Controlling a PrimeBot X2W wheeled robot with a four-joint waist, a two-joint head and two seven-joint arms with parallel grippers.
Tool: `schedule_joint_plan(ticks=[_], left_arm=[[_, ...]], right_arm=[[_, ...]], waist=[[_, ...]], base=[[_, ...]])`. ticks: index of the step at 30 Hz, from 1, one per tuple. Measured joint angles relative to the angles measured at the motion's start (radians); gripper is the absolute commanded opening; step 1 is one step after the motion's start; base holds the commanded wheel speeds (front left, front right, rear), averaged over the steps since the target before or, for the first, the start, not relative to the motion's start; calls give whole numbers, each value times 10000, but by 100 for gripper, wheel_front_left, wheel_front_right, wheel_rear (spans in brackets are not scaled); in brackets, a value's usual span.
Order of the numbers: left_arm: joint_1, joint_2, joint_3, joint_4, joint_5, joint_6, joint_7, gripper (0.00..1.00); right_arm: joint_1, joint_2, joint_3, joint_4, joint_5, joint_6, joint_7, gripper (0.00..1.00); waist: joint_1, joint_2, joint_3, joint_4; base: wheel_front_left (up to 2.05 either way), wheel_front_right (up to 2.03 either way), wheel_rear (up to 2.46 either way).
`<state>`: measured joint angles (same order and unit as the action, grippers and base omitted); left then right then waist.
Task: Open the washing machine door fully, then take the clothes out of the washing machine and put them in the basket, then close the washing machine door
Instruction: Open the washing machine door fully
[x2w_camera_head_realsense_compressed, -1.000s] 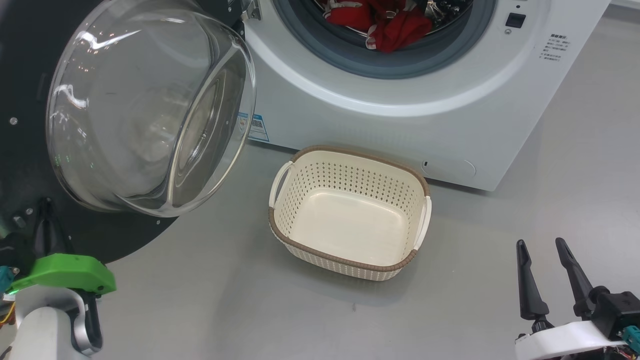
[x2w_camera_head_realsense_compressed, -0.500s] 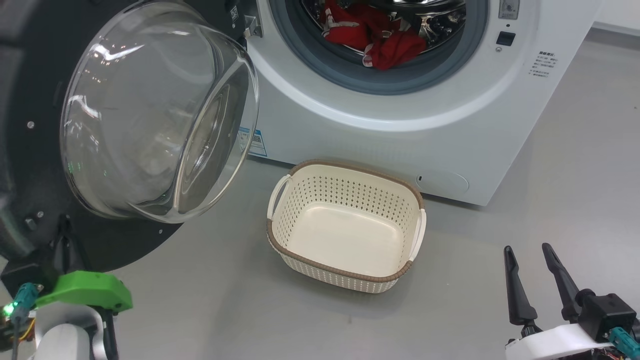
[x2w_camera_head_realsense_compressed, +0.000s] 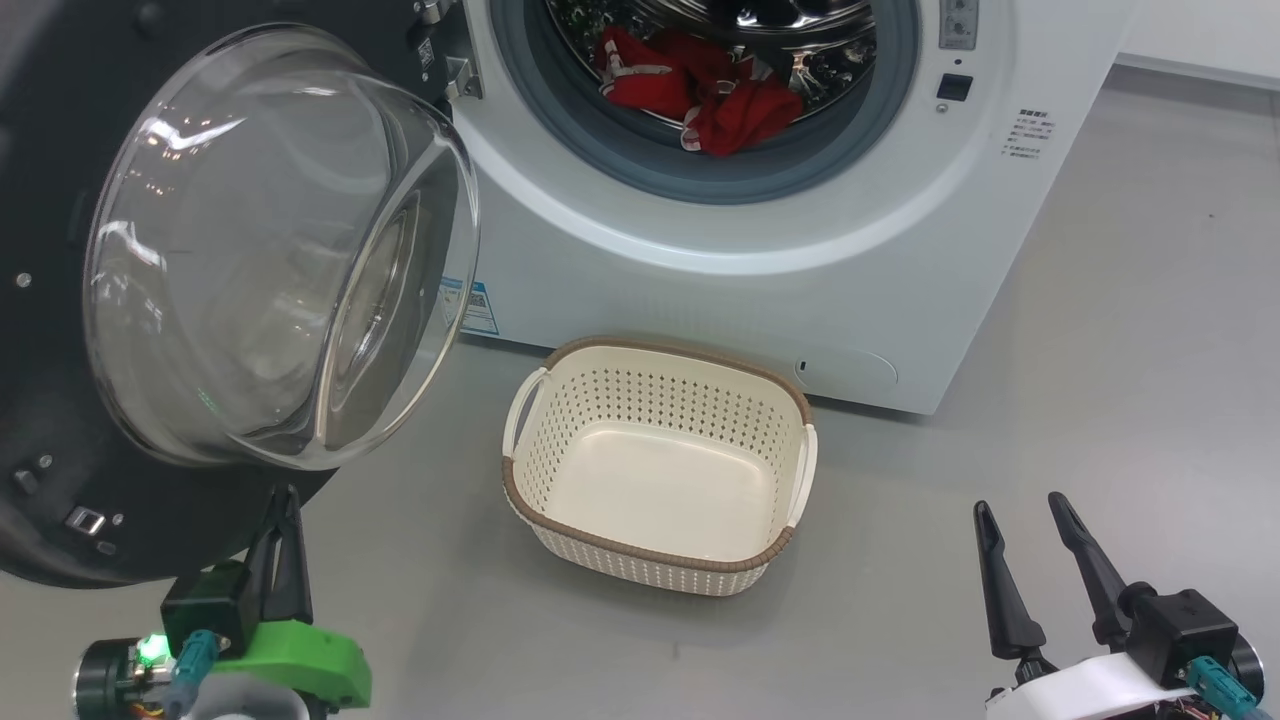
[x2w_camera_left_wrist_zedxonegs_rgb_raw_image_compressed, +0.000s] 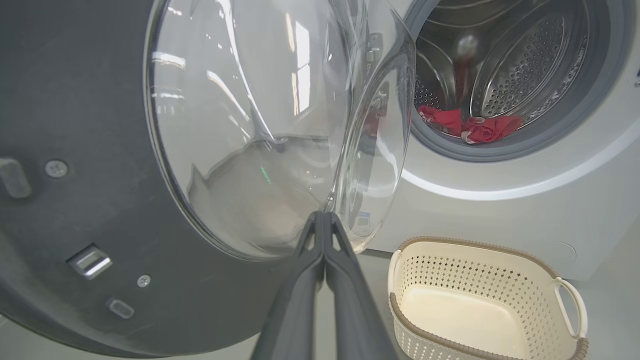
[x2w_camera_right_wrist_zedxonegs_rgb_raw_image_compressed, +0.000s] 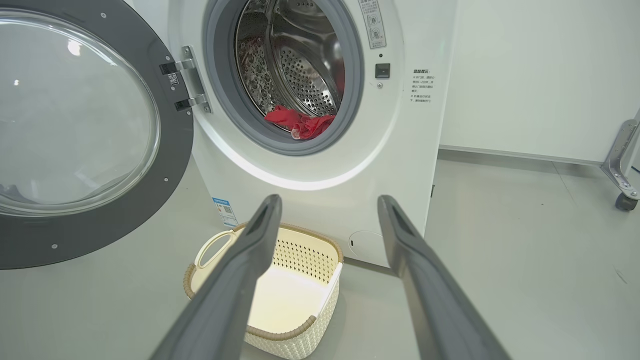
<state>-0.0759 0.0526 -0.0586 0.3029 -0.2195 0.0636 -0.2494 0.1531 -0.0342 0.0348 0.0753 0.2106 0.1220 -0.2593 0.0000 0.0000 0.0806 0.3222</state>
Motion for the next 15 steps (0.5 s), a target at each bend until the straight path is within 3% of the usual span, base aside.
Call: schedule_joint_plan(ticks=[8,9,10,11,15], left_arm=[[398,-29,-623,-384,194,-339,2,0],[402,-35,-671,-449,194,-339,2,33],[404,-31,-734,-453,201,-353,0,93],[419,-35,-775,-476,217,-353,2,100],[513,-35,-932,-506,280,-353,2,100]], right_arm=[[-3,0,125,10,0,0,0,100],[-3,-2,150,10,0,0,0,100],[-4,-2,169,10,0,0,0,100],[-4,-2,198,17,0,0,0,100],[-5,-2,240,27,0,0,0,100]], waist=[[0,0,-55,-521],[0,0,-60,-596],[0,0,-65,-671],[0,0,-69,-748],[0,0,-109,-1059]], base=[[0,0,0],[0,0,0],[0,0,0],[0,0,0],[0,0,0]])
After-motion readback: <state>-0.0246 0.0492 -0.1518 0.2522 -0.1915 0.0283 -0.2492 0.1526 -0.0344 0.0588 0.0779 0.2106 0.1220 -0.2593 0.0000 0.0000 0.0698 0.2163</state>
